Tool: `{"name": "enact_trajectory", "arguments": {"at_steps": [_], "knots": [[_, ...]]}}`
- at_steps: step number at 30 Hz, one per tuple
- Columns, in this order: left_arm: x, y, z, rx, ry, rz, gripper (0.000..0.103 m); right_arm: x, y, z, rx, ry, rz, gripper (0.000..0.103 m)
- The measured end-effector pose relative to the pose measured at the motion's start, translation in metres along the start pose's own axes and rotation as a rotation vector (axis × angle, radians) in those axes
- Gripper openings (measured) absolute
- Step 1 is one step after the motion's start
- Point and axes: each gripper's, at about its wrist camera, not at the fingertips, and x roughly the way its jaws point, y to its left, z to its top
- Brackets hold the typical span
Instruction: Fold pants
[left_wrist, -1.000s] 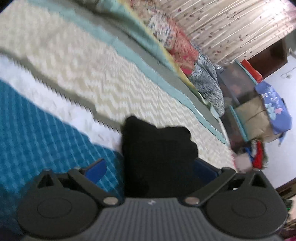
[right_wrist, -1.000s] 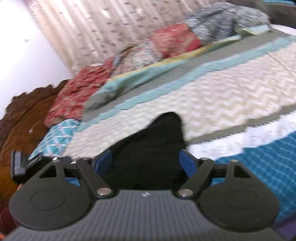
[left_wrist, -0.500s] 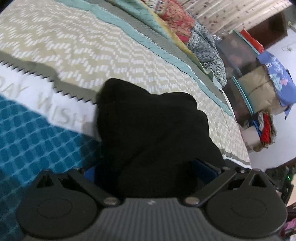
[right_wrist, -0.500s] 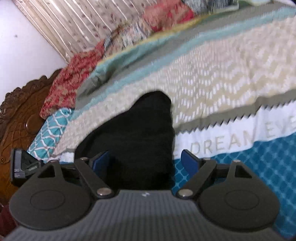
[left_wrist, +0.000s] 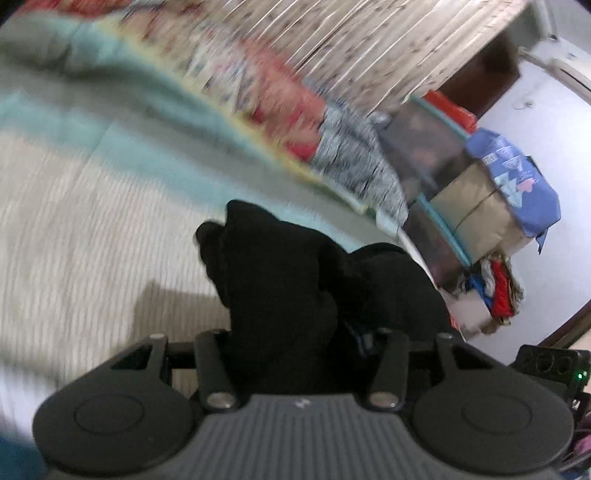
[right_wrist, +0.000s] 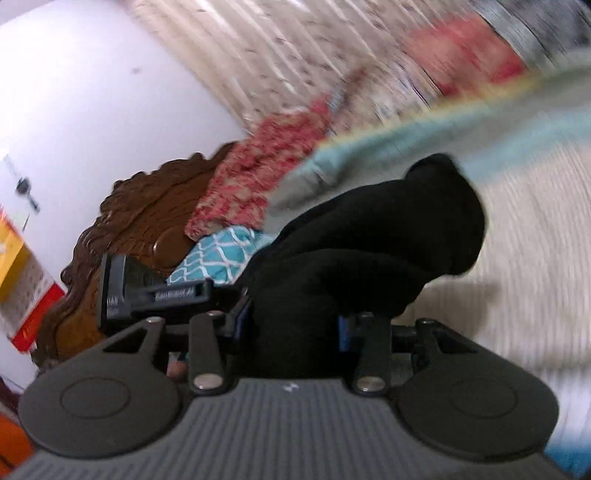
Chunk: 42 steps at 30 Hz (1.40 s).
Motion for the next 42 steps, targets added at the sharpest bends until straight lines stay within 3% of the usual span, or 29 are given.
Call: {"name": "enact_trajectory", "arguments": {"at_steps": [3, 7, 10, 14, 16, 17, 19, 24, 29, 36, 42], "knots": [[0.033, 0.003, 0.051, 0.047, -0.032, 0.024, 0.046, 0.022, -0.017, 0.041, -0.075, -0.035, -0.041, 0.046], [0.092, 0.007, 0.101, 0.113, -0.03, 0.092, 0.046, 0.065, -0.067, 0.088, -0.067, -0.056, -0.15, 0.046], [0.134, 0.02, 0.118, 0.129, -0.027, 0.152, 0.046, 0.099, -0.108, 0.112, -0.012, -0.059, -0.217, 0.046], [0.182, 0.054, 0.122, 0.077, -0.011, 0.235, 0.046, 0.132, -0.164, 0.108, 0.124, -0.049, -0.308, 0.046], [0.201, 0.067, 0.12, 0.069, -0.008, 0.325, 0.055, 0.143, -0.185, 0.101, 0.197, -0.051, -0.37, 0.047], [0.208, 0.074, 0.117, 0.064, -0.002, 0.367, 0.068, 0.146, -0.193, 0.098, 0.234, -0.06, -0.403, 0.048], [0.21, 0.083, 0.112, 0.026, 0.009, 0.383, 0.074, 0.146, -0.204, 0.09, 0.31, -0.056, -0.452, 0.056], [0.173, 0.066, 0.109, -0.005, -0.007, 0.378, 0.078, 0.124, -0.18, 0.085, 0.288, -0.088, -0.519, 0.061], [0.1, 0.021, 0.074, 0.05, -0.069, 0.331, 0.084, 0.073, -0.132, 0.067, 0.212, -0.146, -0.558, 0.062], [0.026, -0.029, -0.013, 0.174, -0.022, 0.375, 0.087, 0.027, -0.063, 0.005, 0.169, -0.093, -0.435, 0.065], [-0.025, -0.048, -0.066, 0.201, 0.02, 0.432, 0.087, 0.007, -0.008, -0.05, 0.202, -0.072, -0.395, 0.067]]}}
